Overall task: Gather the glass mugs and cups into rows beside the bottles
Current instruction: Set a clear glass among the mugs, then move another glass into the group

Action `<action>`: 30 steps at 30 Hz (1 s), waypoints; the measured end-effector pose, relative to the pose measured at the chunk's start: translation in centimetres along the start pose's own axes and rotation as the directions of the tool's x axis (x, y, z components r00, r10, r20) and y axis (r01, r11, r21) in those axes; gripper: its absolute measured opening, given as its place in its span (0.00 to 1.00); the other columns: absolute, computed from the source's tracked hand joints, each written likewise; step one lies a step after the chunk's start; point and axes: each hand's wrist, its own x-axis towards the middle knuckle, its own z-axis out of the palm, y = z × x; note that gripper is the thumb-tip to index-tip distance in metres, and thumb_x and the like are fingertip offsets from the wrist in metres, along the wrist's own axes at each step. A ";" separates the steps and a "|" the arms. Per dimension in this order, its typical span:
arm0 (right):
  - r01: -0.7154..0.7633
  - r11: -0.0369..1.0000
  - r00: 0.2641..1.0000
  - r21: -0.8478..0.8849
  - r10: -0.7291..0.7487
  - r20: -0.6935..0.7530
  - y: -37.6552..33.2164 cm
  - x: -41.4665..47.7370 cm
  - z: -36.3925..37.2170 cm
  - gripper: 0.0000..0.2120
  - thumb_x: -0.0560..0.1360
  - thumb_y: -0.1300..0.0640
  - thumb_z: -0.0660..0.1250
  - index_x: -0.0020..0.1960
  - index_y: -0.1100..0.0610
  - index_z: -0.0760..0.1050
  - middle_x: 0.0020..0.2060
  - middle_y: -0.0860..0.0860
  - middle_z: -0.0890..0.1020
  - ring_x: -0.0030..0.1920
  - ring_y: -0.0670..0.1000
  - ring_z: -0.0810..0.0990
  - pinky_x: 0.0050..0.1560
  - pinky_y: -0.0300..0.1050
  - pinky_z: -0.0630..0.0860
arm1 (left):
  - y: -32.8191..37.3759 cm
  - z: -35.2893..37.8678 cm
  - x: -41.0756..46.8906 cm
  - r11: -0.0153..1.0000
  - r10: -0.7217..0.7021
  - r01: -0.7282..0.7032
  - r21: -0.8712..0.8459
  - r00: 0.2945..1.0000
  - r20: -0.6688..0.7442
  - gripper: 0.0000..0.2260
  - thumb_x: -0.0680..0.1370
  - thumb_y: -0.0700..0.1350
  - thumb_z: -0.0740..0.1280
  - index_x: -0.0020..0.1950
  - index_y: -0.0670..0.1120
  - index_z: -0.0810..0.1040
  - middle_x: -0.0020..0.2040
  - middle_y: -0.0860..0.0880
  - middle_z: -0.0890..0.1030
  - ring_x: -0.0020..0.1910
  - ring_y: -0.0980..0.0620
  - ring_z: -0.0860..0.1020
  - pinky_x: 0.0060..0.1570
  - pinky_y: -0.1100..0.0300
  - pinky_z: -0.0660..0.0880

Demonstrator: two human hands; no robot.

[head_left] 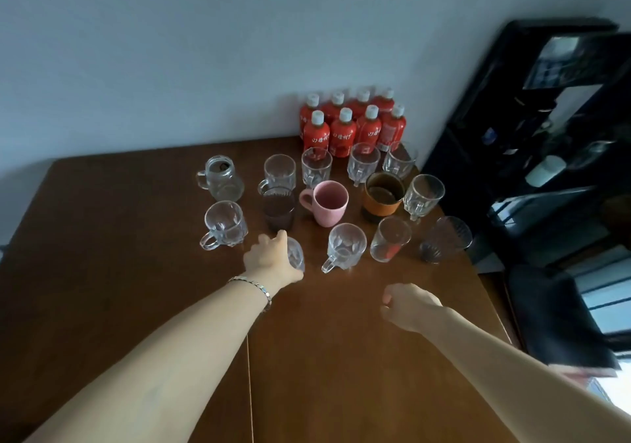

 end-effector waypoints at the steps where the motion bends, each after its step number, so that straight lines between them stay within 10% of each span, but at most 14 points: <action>1: -0.005 1.000 1.000 0.003 0.005 0.008 0.6 0.5 -0.1 0.17 0.78 0.48 0.59 0.65 0.51 0.73 0.61 0.48 0.78 0.62 0.52 0.77 0.57 0.45 0.74 | 0.6 0.0 0.6 1.000 -0.014 0.014 -0.002 1.000 0.001 0.38 0.69 0.56 0.73 0.73 0.50 0.60 0.66 0.42 0.69 0.64 0.42 0.73 0.57 0.51 0.74; 17: 0.032 0.998 0.998 -0.055 -0.030 0.046 0.4 1.9 -1.1 0.16 0.79 0.49 0.59 0.63 0.52 0.74 0.60 0.50 0.79 0.61 0.53 0.77 0.57 0.45 0.75 | -0.2 1.4 0.6 0.999 0.026 -0.025 0.030 1.000 -0.007 0.43 0.71 0.63 0.69 0.77 0.49 0.51 0.71 0.43 0.66 0.67 0.43 0.71 0.58 0.50 0.73; 23: 0.123 0.988 0.992 -0.091 -0.120 0.041 -6.1 -0.2 -0.4 0.16 0.79 0.49 0.59 0.65 0.51 0.72 0.62 0.49 0.77 0.62 0.52 0.77 0.58 0.44 0.73 | -8.0 -0.1 -3.9 0.998 0.063 -0.061 0.020 0.995 -0.080 0.16 0.80 0.53 0.57 0.60 0.45 0.74 0.54 0.48 0.81 0.52 0.46 0.80 0.49 0.54 0.74; 30: 0.340 0.925 0.941 -0.171 -0.335 0.055 -19.3 -4.0 2.3 0.17 0.79 0.48 0.59 0.65 0.52 0.72 0.62 0.50 0.77 0.63 0.52 0.76 0.60 0.46 0.73 | -22.9 -1.1 -11.0 0.989 -0.148 0.149 0.020 0.989 -0.026 0.12 0.81 0.49 0.57 0.56 0.46 0.76 0.50 0.49 0.82 0.50 0.48 0.80 0.49 0.56 0.75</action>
